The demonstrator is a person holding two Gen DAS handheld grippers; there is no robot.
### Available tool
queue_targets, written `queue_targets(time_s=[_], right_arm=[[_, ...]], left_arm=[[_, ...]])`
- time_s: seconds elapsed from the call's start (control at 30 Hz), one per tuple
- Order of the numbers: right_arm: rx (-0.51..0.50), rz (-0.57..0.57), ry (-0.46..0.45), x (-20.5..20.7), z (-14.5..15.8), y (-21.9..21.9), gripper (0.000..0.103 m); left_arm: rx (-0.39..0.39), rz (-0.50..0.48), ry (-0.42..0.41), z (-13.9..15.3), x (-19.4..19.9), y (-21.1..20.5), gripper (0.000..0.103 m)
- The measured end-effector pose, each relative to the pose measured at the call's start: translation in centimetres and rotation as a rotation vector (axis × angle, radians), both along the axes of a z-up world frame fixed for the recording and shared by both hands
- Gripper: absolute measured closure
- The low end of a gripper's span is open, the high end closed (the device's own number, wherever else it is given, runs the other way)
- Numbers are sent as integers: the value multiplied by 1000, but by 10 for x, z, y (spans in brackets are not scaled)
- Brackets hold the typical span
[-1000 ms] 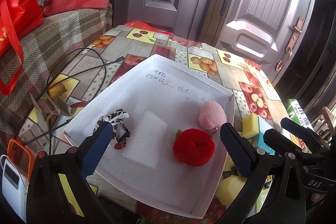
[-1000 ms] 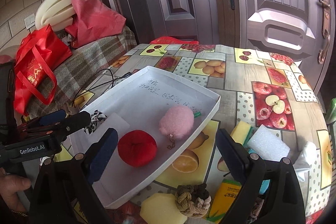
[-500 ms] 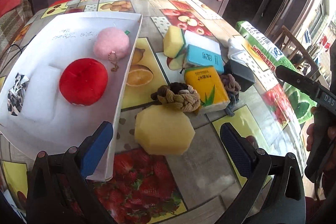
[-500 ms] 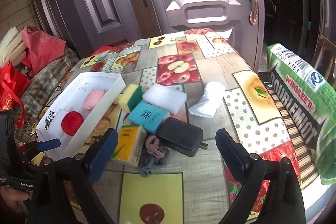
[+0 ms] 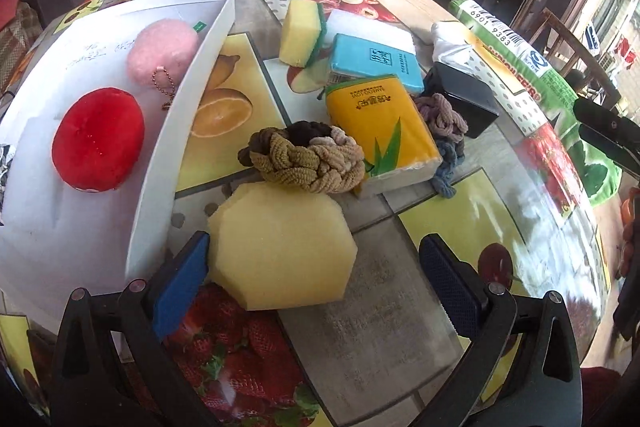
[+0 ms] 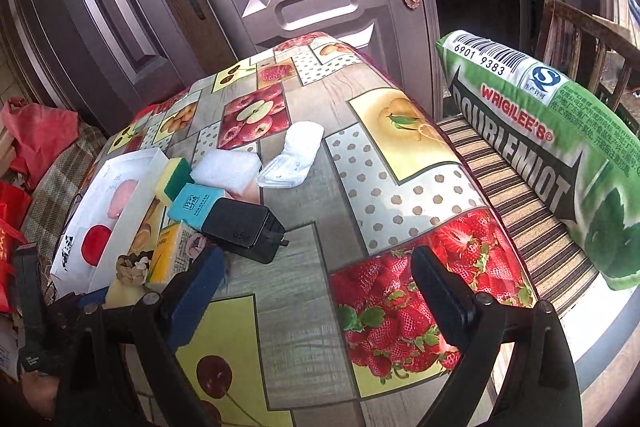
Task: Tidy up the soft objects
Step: 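Move the left tool to the yellow octagonal sponge and grasp it, then grasp the white cloth with the right tool while the left tool holds the sponge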
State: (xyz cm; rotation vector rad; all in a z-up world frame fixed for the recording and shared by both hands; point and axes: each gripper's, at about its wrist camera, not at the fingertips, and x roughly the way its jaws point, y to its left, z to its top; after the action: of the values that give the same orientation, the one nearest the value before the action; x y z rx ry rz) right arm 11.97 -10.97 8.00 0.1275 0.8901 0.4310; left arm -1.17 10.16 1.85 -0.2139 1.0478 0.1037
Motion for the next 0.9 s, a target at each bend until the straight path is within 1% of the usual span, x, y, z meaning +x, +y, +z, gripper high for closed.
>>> queue_targets(time_s=[0.1, 0.2, 0.27, 0.3, 0.33, 0.4, 0.43, 0.47, 0.57, 0.67, 0.8, 0.9], right_arm=[[2, 15, 13, 3, -5, 6, 8], [-6, 31, 25, 4, -11, 12, 8], [-17, 40, 34, 6, -15, 16, 8], [-24, 45, 34, 7, -17, 18, 8], [-32, 47, 31, 10, -18, 19, 8], [-40, 46, 17, 19, -18, 22, 8], [-41, 44, 9, 25, -17, 24, 8], [-42, 44, 0, 33, -16, 26, 8], [-66, 31, -37, 57, -11, 36, 8], [-79, 27, -48, 82, -12, 46, 8], [-109, 35, -13, 110, -21, 62, 8], [-118, 56, 11, 121, -28, 74, 9]], left_arm=[[16, -25, -19, 3, -7, -13, 1], [29, 16, -31, 6, -6, -6, 1], [1, 44, -23, 6, -1, 3, 1], [-16, 51, -18, 5, 1, 5, 3], [-22, 51, -11, 3, 3, 5, 8], [20, 32, -4, 2, 5, -1, 10], [40, 17, -7, 2, 5, -5, 21], [57, -1, -13, 3, 4, -8, 38], [37, -33, -39, 6, 0, -13, 39], [60, -33, -46, 8, -2, -17, 39], [66, -20, -26, 3, -2, -16, 38], [76, -19, -23, 2, 1, -17, 37]])
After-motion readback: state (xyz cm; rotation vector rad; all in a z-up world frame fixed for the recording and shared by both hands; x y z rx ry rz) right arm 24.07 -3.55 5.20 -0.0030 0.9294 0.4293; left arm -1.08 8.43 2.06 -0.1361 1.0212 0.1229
